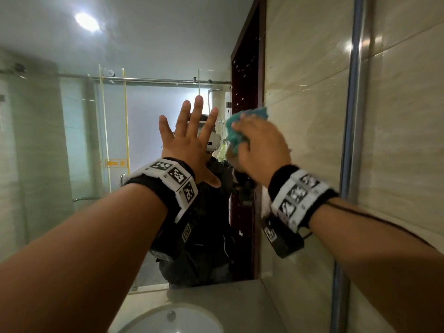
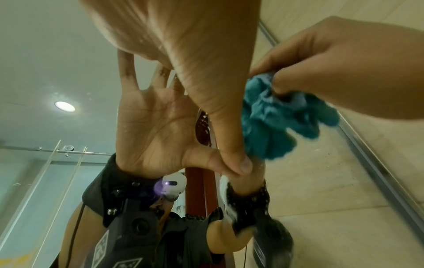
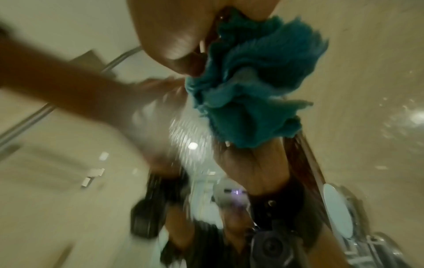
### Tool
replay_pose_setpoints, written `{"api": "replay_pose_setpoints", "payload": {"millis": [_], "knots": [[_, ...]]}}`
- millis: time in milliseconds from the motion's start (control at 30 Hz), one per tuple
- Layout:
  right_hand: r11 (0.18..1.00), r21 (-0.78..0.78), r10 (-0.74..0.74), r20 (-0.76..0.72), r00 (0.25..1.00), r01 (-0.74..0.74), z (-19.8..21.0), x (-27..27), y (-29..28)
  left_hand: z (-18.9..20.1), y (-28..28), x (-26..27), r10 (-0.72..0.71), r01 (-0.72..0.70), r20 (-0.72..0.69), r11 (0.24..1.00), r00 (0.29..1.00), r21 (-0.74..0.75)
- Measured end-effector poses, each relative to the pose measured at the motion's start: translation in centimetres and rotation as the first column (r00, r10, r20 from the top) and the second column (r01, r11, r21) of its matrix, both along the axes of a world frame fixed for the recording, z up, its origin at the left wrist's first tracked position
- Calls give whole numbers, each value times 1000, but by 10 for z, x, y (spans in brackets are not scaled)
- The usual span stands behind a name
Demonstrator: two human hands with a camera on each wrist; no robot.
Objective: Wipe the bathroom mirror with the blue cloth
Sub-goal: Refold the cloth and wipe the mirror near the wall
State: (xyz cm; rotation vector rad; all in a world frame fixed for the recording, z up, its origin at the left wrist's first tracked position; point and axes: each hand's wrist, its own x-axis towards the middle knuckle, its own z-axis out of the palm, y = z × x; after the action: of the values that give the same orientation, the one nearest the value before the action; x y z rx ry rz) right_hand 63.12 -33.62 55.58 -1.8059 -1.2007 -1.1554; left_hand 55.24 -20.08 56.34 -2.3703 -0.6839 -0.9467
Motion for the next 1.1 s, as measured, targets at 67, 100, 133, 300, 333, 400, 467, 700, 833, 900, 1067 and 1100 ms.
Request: {"api": "replay_pose_setpoints", "payload": {"millis": [67, 100, 133, 300, 333, 400, 467, 700, 833, 900, 1067, 1100], "knots": [[982, -186, 10, 100, 995, 9, -27, -4, 0, -1, -1, 0, 14, -14, 3, 1000, 1000, 11], [968, -248, 10, 148, 989, 27, -29, -1, -2, -1, -1, 0, 20, -20, 1, 1000, 1000, 14], [966, -256, 8, 180, 984, 39, -20, 4, -5, -1, -2, 0, 21, -21, -6, 1000, 1000, 11], [995, 3, -97, 3, 995, 97, 40, 14, 7, 0, -2, 0, 15, -15, -6, 1000, 1000, -4], [997, -15, -77, 30, 997, 77, 30, 12, 13, 0, -2, 0, 13, -13, -6, 1000, 1000, -8], [981, -192, 17, 153, 988, 13, -4, 10, 17, -1, -3, -1, 17, -17, -4, 1000, 1000, -3], [955, -297, 84, 242, 967, -8, -14, 14, 9, -1, -5, -1, 27, -27, -8, 1000, 1000, 0], [989, -125, -71, 107, 992, 85, 17, 20, 8, 0, -5, 0, 14, -14, -4, 999, 1000, -31], [947, -316, 8, 191, 981, 54, 10, 21, -13, 0, -6, 0, 23, -24, -11, 999, 1000, -28], [992, -125, 30, 57, 998, -23, 34, 26, -19, 0, -5, 0, 21, -22, -6, 999, 1000, -26], [962, -273, 6, 127, 992, 29, 14, 5, 6, 1, -6, -2, 18, -18, -12, 999, 1000, -31], [933, -350, -20, 190, 982, 86, 10, 3, 6, 1, -6, -2, 18, -19, -15, 999, 1000, -32]]}}
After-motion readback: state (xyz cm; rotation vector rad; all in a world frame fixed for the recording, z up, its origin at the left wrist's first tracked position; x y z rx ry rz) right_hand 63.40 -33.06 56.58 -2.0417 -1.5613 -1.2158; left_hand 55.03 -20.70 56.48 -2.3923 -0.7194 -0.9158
